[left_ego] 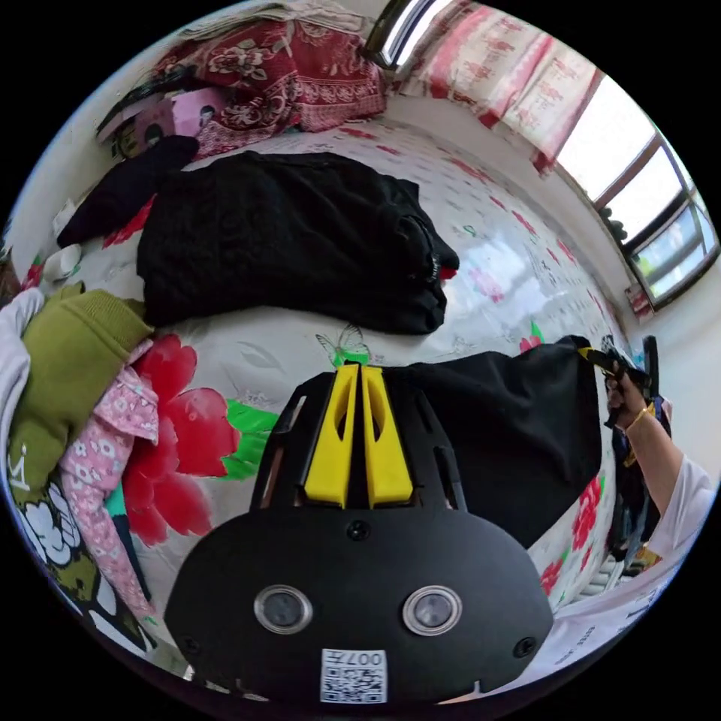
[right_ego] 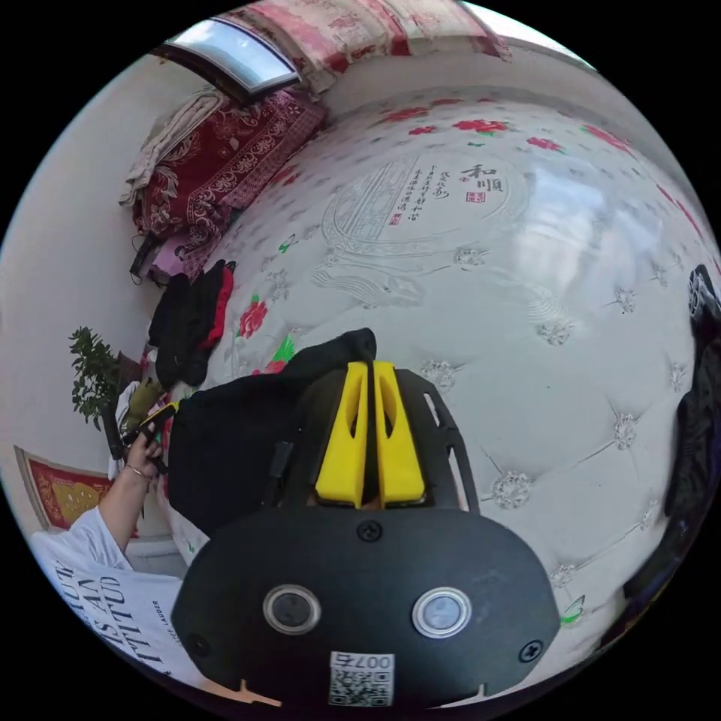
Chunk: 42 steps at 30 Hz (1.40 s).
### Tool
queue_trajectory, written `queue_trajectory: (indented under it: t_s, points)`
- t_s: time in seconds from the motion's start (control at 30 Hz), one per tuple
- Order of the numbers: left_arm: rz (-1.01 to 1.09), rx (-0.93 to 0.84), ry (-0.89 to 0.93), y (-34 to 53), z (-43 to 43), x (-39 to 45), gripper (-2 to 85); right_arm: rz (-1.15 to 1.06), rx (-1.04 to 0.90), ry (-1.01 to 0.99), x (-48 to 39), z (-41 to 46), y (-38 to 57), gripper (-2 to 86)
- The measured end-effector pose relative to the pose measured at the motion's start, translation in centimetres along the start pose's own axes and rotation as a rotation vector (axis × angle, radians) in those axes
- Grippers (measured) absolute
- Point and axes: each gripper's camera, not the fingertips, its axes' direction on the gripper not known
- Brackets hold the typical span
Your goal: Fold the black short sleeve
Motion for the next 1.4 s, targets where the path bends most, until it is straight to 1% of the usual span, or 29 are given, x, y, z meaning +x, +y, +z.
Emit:
queue_trajectory:
  t_s: [0.07, 0.13, 0.2, 0.3, 0.37, 0.4, 0.47, 0.57, 0.63, 0.7, 0.8, 0.93, 1.0, 1.03, 1.07, 1.1, 1.17, 1.2, 1.27, 1.33, 1.4]
  points:
    - [-0.044, 0.036, 0.025, 0.2, 0.0, -0.6, -0.1, 0.037, 0.023, -0.04, 2.0, 0.4, 0.5, 1.9]
    - [-0.091, 0.051, 0.073, 0.3, 0.3, -1.3, 1.0, 0.094, -0.009, -0.001, 3.0, 1.4, 1.0, 3.2]
    - [-0.172, 0.055, 0.094, 0.4, -0.5, -2.3, 4.8, 0.121, 0.033, -0.01, 3.7, 0.6, 2.1, 5.0]
    - [-0.235, 0.1, 0.101, 2.4, -3.6, -3.7, 6.6, 0.187, 0.138, -0.072, 4.8, -2.3, 5.9, 7.1]
    - [-0.256, 0.135, 0.123, 4.8, -5.9, -4.4, 6.8, 0.241, 0.186, -0.16, 5.7, -4.5, 10.9, 7.9]
    - [-0.272, 0.135, 0.139, 6.8, -7.3, -4.7, 6.9, 0.261, 0.188, -0.184, 6.0, -4.8, 12.4, 8.1]
    - [-0.291, 0.123, 0.176, 10.0, -8.9, -5.1, 7.3, 0.356, 0.178, -0.28, 6.9, -5.1, 18.4, 8.7]
    - [-0.343, 0.049, 0.266, 15.3, -10.5, -5.0, 8.0, 0.477, 0.144, -0.366, 7.4, -3.8, 24.4, 9.1]
    - [-0.364, 0.018, 0.303, 17.6, -11.0, -4.7, 8.2, 0.512, 0.153, -0.398, 6.9, -2.6, 26.5, 9.1]
    - [-0.371, -0.021, 0.311, 19.1, -11.3, -4.2, 8.3, 0.525, 0.184, -0.449, 6.2, -1.3, 27.2, 9.1]
    - [-0.376, -0.024, 0.342, 19.4, -11.9, -4.2, 8.3, 0.552, 0.232, -0.501, 5.0, 0.9, 26.1, 8.7]
    - [-0.37, -0.021, 0.36, 19.1, -13.2, -4.7, 8.4, 0.58, 0.217, -0.476, 2.8, 4.3, 22.1, 5.7]
    - [-0.376, -0.008, 0.39, 19.5, -14.5, -5.4, 8.6, 0.518, 0.188, -0.453, 0.3, 4.9, 19.5, 4.1]
    - [-0.375, -0.008, 0.395, 19.7, -14.9, -5.6, 8.6, 0.422, 0.181, -0.415, -2.5, 4.8, 17.7, 3.5]
    - [-0.377, -0.008, 0.396, 20.2, -15.5, -6.0, 8.7, 0.286, 0.158, -0.375, -6.1, 4.7, 15.9, 3.0]
    - [-0.379, -0.004, 0.399, 20.8, -16.1, -6.4, 8.8, 0.206, 0.144, -0.351, -8.2, 4.7, 15.1, 2.8]
    - [-0.39, -0.006, 0.413, 21.8, -16.8, -7.1, 9.0, -0.175, 0.086, -0.242, -18.4, 5.1, 13.7, 2.3]
    - [-0.404, -0.007, 0.423, 22.4, -17.1, -7.6, 9.3, -0.267, 0.057, -0.209, -21.0, 5.5, 13.9, 2.3]
    - [-0.425, -0.005, 0.443, 23.3, -17.4, -8.4, 9.8, -0.586, -0.036, -0.115, -30.2, 8.2, 16.9, 2.5]
    - [-0.448, -0.013, 0.462, 24.0, -17.4, -9.1, 10.5, -0.732, -0.087, -0.079, -35.0, 10.8, 20.4, 3.1]
    - [-0.474, -0.009, 0.52, 24.5, -17.4, -9.9, 11.4, -0.789, -0.146, -0.096, -38.0, 13.9, 23.6, 4.0]
